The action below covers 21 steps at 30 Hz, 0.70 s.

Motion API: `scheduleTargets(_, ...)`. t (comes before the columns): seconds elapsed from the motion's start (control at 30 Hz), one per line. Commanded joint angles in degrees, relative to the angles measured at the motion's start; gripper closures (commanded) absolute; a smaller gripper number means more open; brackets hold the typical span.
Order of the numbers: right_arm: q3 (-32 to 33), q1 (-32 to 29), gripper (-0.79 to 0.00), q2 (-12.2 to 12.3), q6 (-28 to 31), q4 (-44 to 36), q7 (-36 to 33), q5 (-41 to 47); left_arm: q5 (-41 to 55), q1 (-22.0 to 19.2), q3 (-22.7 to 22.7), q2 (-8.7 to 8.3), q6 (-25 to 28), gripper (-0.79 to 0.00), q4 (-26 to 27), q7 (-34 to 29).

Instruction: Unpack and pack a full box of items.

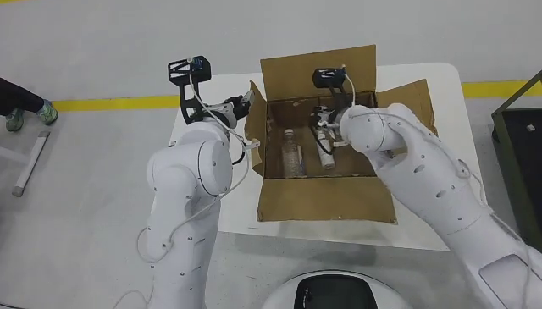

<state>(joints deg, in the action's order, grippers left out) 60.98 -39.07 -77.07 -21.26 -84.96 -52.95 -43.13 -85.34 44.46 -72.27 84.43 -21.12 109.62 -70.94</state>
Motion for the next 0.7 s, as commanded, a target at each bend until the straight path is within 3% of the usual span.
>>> scheduleTargets(0.0,3.65,-3.85,0.000,0.86,0.96,-5.16,2.03,-2.02,0.00,0.00,0.00,0.00,0.00,-0.785,0.00,0.00)
scheduleTargets(0.13,8.42,-9.78,0.000,2.07,1.02,-13.80,5.08,-6.15,0.00,0.00,0.00,0.00,0.00,-0.785,0.00,0.00)
scheduleTargets(0.4,19.28,-18.30,0.000,3.85,-1.03,-27.94,3.05,-10.49,0.00,0.00,0.00,0.00,0.00,-0.785,0.00,0.00)
scheduleTargets(0.53,24.92,-21.70,0.000,4.52,-1.83,-32.59,0.18,-11.02,0.00,0.00,0.00,0.00,0.00,-0.785,0.00,0.00)
scheduleTargets(0.67,25.25,-21.97,0.000,4.57,-1.80,-32.72,-0.27,-10.88,0.00,0.00,0.00,0.00,0.00,-0.785,0.00,0.00)
